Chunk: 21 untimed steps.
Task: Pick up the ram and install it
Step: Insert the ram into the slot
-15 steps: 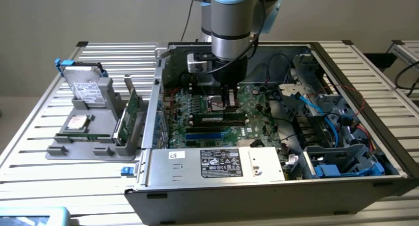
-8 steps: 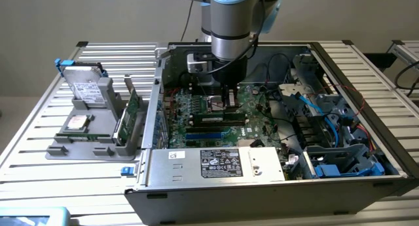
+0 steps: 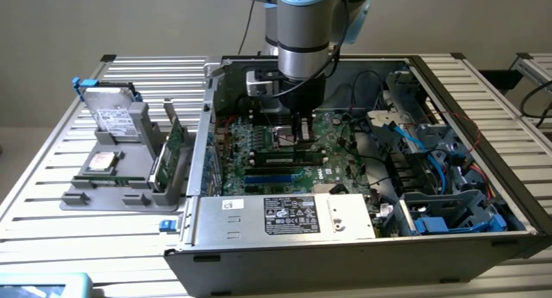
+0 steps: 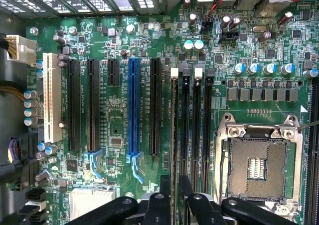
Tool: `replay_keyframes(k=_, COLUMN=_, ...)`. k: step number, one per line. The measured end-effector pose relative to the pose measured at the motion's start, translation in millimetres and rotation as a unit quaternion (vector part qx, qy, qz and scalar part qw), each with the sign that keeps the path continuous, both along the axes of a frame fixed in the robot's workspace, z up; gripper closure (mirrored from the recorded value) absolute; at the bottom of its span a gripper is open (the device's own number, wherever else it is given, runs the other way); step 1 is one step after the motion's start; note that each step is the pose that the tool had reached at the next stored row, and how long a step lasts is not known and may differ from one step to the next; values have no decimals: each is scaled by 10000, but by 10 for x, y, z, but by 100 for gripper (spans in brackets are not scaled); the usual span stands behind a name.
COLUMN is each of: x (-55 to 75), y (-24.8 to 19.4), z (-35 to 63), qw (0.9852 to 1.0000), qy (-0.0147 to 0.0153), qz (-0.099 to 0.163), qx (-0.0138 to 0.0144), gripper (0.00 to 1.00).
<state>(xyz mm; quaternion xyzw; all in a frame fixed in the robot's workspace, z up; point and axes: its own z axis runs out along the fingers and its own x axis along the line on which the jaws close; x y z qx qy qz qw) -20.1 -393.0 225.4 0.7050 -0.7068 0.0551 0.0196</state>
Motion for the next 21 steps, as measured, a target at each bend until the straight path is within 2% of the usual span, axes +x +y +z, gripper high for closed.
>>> replay_keyframes(k=3, x=7, y=0, z=14, qw=10000, qy=-2, qz=0, qx=0, gripper=78)
replay_keyframes(k=8, x=70, y=-1, z=112, qw=10000, qy=7, qz=0, qx=-1, gripper=78)
replay_keyframes(k=11, x=113, y=-9, z=182, qw=10000, qy=30, qz=0, qx=-1, gripper=78)
replay_keyframes(k=14, x=151, y=-24, z=223, qw=10000, qy=75, qz=0, qx=0, gripper=78)
replay_keyframes(k=21, x=152, y=-23, z=224, qw=9999, qy=100, qz=0, qx=-1, gripper=78)
